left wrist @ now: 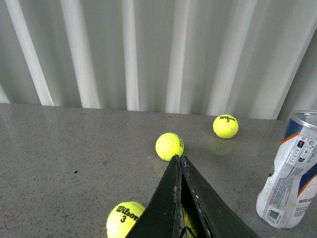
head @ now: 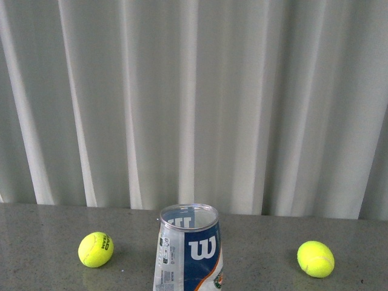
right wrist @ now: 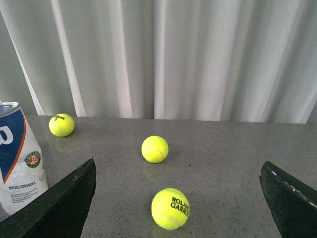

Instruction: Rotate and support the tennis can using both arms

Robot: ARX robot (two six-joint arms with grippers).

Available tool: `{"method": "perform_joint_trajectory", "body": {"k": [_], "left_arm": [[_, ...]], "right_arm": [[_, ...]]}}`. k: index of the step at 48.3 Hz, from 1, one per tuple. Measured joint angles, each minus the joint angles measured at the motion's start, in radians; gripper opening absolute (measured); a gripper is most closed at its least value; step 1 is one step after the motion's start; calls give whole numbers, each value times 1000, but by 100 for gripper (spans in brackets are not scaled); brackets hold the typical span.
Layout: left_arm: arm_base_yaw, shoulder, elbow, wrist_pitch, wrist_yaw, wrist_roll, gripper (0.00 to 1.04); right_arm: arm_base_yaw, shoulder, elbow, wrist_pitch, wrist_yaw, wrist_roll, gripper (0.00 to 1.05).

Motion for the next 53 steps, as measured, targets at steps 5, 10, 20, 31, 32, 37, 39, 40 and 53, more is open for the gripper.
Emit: {"method": "perform_joint_trajectory", "body": {"k": [5,10,20,31,32,37,39,40,53], "left_arm": [[0,-85,0,-75,0,0,4],[0,-136,0,-127,0,0,4],[0,-251,0,-237,0,0,4],[0,-330,0,-315,0,0,4],[0,-333,0,-318,0,0,4],[0,-360,0,-346,0,0,4],[0,-371,0,-356,0,0,4],[0,-373,0,-358,0,0,4],[0,-555,0,-556,0,0,4]], "right_arm": [[0,0,0,0,0,0,98],[0,0,0,0,0,0,98],[0,0,0,0,0,0,98],[0,0,0,0,0,0,98],[0,0,0,0,0,0,98],[0,0,0,0,0,0,98],[0,0,0,0,0,0,98],[0,0,0,0,0,0,98],[0,0,0,0,0,0,98]]}}
